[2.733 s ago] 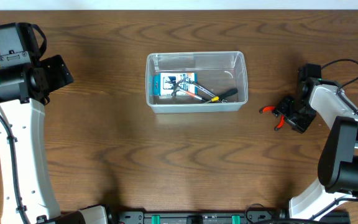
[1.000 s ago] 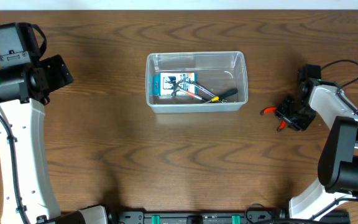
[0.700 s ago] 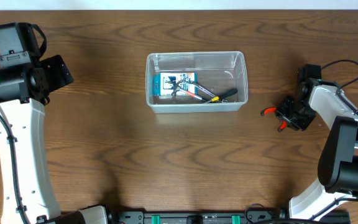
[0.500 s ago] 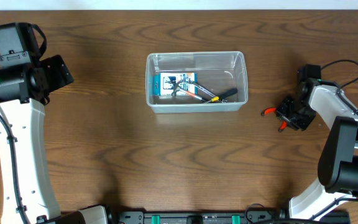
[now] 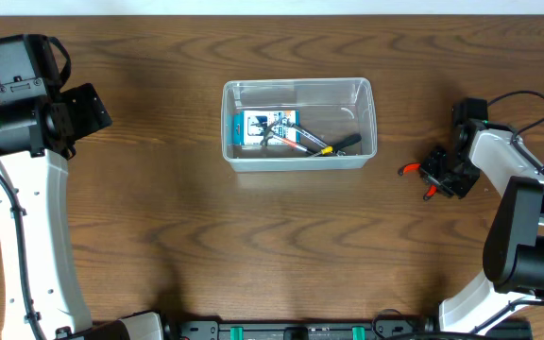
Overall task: Pack container
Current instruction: 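Close the right gripper on the pliers' handles near the pivot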
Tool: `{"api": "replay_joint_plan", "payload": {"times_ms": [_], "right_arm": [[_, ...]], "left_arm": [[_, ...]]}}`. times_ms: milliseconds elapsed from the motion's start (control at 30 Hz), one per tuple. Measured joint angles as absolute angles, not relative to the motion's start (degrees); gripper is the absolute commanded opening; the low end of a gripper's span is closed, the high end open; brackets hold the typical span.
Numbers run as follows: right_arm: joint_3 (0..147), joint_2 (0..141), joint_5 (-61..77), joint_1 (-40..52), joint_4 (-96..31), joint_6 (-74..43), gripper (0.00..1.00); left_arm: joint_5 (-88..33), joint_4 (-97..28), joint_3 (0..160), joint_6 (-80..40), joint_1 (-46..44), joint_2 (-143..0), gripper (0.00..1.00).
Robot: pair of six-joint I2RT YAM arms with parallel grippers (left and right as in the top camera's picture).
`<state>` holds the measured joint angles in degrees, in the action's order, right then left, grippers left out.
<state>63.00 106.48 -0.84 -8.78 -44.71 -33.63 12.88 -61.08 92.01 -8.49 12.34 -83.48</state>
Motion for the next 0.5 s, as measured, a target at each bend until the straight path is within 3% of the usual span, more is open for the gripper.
{"api": "replay_joint_plan", "payload": {"times_ms": [133, 333, 500], "right_arm": [[62.96, 106.48, -0.86, -8.78, -45.01, -33.45, 0.34], [62.92, 106.48, -0.86, -8.78, -45.15, -33.32, 0.19], [62.92, 106.48, -0.91, -8.78, -45.15, -33.32, 0.19]], "left_arm": [[12.86, -61.08, 92.01, -8.49, 12.34, -83.48, 0.98], [12.86, -61.08, 92.01, -8.51, 12.34, -83.48, 0.98], [12.86, -61.08, 92.01, -8.51, 12.34, -83.48, 0.98]]}}
